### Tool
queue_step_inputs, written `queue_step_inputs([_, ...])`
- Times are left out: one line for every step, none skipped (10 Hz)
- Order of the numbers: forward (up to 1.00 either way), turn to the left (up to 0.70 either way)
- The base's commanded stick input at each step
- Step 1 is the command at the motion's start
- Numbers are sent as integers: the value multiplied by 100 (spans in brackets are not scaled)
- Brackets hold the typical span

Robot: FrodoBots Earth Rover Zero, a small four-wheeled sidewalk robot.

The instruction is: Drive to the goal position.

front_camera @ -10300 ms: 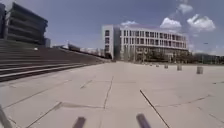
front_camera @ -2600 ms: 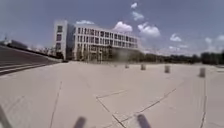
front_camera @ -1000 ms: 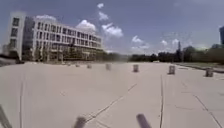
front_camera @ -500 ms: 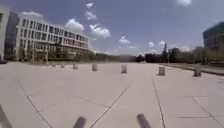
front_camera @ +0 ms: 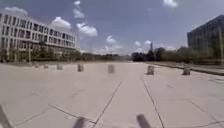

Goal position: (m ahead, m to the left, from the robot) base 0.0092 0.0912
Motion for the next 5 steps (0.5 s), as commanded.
queue_step_inputs([0, 0])
queue_step_inputs([0, 0])
queue_step_inputs([0, 0])
queue_step_inputs([0, 0])
queue_step_inputs([0, 0])
